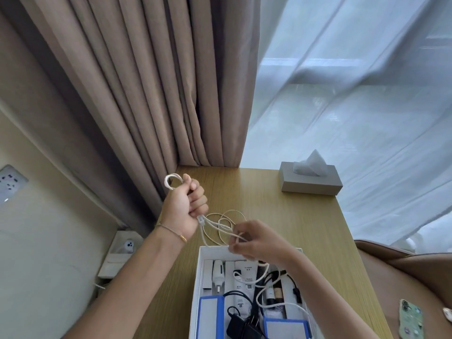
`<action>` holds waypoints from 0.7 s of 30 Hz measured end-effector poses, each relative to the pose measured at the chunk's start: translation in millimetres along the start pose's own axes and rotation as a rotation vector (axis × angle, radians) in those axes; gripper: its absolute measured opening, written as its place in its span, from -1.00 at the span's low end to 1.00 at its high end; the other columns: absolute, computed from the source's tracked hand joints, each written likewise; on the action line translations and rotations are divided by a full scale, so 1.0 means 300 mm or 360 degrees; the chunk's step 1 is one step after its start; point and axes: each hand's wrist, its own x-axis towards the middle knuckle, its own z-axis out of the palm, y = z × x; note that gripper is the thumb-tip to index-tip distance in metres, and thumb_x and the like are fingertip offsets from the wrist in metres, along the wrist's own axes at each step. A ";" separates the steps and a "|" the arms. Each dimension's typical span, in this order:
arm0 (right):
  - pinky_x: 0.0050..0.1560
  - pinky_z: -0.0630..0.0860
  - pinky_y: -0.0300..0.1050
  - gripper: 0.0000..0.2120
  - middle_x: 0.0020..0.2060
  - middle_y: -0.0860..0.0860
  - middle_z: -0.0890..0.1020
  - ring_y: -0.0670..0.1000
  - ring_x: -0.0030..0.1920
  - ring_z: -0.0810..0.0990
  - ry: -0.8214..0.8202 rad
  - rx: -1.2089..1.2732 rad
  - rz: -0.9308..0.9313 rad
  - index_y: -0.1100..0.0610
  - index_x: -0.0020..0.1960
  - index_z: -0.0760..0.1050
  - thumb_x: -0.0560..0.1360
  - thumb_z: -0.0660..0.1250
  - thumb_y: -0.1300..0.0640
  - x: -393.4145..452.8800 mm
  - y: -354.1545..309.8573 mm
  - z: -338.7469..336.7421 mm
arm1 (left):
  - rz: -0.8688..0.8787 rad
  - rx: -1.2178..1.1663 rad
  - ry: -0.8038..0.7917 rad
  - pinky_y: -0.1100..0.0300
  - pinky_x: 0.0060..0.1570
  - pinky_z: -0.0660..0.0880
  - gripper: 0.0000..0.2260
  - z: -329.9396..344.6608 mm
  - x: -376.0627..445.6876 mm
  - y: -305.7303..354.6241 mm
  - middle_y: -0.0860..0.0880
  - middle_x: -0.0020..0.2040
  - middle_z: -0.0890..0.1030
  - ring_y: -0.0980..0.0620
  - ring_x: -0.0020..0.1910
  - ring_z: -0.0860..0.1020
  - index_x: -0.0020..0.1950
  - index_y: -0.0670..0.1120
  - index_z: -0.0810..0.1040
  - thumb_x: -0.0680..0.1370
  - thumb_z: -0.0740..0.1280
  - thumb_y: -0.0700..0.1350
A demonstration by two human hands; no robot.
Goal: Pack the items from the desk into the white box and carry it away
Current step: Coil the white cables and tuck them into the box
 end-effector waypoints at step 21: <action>-0.35 0.40 -0.14 -0.73 -0.53 -0.16 0.51 -0.13 -0.47 0.39 0.0355 0.0083 -0.0269 0.05 -0.25 0.64 0.61 0.34 0.13 -0.015 -0.151 -0.069 | 0.0108 0.1833 -0.0769 0.23 -0.25 0.42 -0.49 0.001 -0.070 -0.093 -0.04 -0.38 0.56 0.05 -0.38 0.46 -0.34 -0.10 0.56 0.58 0.22 0.28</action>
